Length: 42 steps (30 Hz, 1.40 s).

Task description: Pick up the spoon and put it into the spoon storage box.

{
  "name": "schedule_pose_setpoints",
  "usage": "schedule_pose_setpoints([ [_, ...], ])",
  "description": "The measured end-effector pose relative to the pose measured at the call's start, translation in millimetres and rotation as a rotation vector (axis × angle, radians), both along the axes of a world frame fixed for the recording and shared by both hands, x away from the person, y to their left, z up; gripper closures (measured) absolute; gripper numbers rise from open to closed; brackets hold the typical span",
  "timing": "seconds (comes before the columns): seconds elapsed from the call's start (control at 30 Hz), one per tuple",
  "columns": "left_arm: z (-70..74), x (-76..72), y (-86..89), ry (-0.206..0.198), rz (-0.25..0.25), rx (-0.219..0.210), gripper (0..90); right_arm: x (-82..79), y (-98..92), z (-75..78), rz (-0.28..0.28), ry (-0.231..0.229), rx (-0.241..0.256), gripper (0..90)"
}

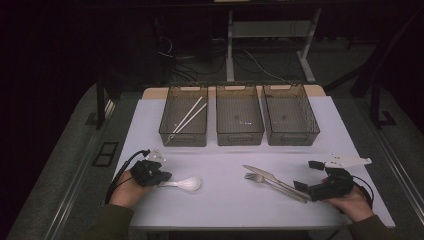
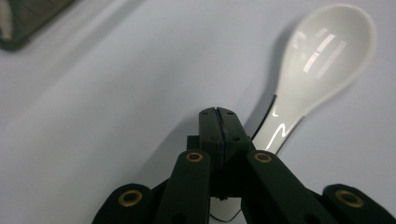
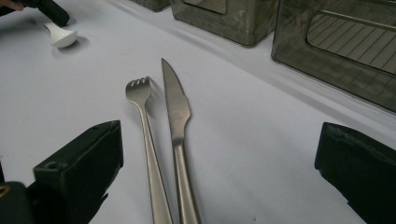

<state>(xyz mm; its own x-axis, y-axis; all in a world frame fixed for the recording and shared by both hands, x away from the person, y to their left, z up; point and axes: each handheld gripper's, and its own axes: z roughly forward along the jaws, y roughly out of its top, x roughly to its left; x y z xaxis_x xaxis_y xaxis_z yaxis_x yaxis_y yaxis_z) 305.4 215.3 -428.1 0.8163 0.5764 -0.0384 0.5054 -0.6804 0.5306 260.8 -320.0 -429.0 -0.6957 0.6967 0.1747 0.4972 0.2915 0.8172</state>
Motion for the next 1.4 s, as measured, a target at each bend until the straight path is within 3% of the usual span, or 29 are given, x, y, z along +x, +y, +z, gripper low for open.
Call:
schedule_pose_setpoints([
  [0.2,-0.4,-12.6,1.1,0.01,0.001,-0.014,88.6,0.7,1.3,-2.0,0.004,-0.012,0.017,0.9],
  [0.4,2.1,-12.4,0.6,-0.004,0.004,-0.024,88.4,0.5,7.2,-7.6,0.008,-0.029,0.032,0.9],
  [0.6,10.8,-12.1,-4.7,-0.043,-0.01,-0.058,75.1,2.3,13.9,-12.0,0.021,-0.046,-0.005,0.9],
  [0.83,14.5,-15.3,-19.1,-0.026,-0.055,-0.14,55.6,0.9,19.8,-13.2,0.034,-0.053,-0.017,1.0],
  [0.93,9.2,-15.8,-27.3,-0.005,-0.081,-0.125,50.5,0.8,20.2,-13.1,0.032,-0.052,-0.018,0.9],
  [1.17,-4.1,-11.7,-33.7,0.031,-0.117,-0.078,53.3,0.2,18.9,-13.0,0.027,-0.048,-0.015,0.9],
  [1.4,-5.4,-14.4,-33.7,0.015,-0.128,-0.083,60.2,0.3,18.1,-12.8,0.022,-0.048,-0.014,1.0],
])
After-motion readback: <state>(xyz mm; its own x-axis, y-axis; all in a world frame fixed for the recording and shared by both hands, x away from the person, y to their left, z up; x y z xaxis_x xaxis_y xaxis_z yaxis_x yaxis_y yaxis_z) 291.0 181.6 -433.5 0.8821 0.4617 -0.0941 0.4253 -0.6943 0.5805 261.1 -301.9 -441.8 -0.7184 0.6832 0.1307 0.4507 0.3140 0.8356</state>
